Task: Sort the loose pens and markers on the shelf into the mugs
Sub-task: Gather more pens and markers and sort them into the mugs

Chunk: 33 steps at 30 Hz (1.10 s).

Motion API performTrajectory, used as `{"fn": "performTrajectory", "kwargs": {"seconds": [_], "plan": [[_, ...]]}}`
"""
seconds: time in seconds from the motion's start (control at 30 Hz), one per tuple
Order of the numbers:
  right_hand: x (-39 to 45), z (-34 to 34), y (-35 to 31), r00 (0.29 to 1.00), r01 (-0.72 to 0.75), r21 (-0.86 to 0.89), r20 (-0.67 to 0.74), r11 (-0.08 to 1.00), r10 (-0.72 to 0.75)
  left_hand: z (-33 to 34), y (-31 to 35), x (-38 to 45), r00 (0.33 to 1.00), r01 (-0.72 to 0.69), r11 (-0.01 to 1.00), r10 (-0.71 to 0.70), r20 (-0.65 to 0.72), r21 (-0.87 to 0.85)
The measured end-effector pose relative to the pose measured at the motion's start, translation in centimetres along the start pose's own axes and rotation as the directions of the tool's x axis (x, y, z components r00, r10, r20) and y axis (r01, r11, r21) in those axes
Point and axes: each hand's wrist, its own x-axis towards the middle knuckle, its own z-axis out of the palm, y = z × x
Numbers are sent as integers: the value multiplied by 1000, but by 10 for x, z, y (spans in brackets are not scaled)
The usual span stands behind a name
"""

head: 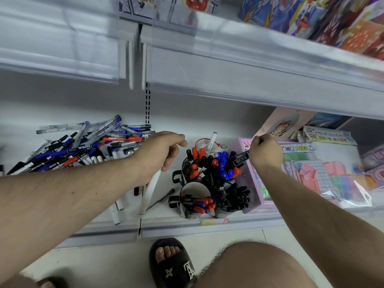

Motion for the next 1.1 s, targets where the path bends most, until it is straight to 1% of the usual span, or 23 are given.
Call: {"fn": "performTrajectory", "kwargs": {"seconds": [0.2, 0.3, 0.37, 0.43, 0.5, 0.6, 0.7, 0.77, 0.83, 0.93, 0.97, 1.03, 1.1], "plan": [[-7, 9, -9, 1000, -1, -123, -12, 992, -1, -2, 0, 2, 1000, -6, 1000, 6, 0, 9], [-6, 11, -12, 999, 40, -156, 4, 987, -40, -3, 0, 2, 1000, 2, 1000, -2, 4, 13], [-3, 9, -14, 994, 105, -144, 37, 984, -101, -3, 1, 1, 1000, 0, 1000, 0, 8, 12], [3, 6, -12, 984, 162, -93, 86, 982, -154, -4, 2, 1, 1000, -2, 1000, 2, 5, 26], [10, 3, -6, 976, 173, -45, 145, 984, -165, -5, 2, 1, 1000, 2, 999, -2, -1, 36], [15, 0, 3, 965, 168, -42, 211, 985, -156, -6, 0, 2, 1000, 7, 999, -7, -2, 35], [9, 3, 4, 965, 206, -59, 179, 977, -193, -5, -1, 3, 1000, 4, 999, -4, 1, 45], [-5, 12, 0, 952, 291, -71, 124, 954, -281, -3, -2, 3, 1000, 3, 998, -4, 7, 57], [-21, 26, -2, 917, 398, -98, 72, 912, -392, -1, -3, 2, 1000, 7, 998, -8, 11, 59], [-34, 46, 2, 849, 526, -193, 60, 828, -525, 3, -2, 3, 1000, 9, 999, -10, 15, 36], [-35, 49, 4, 842, 535, -217, 55, 817, -537, 4, -2, 3, 1000, 13, 1000, -13, 17, 23], [-35, 47, 5, 854, 514, -239, 58, 824, -517, 4, -2, 4, 999, 21, 1000, -21, 25, 9], [-36, 44, 5, 848, 529, -226, 102, 818, -520, 5, -3, 4, 999, 25, 1000, -25, 34, 12]]}}
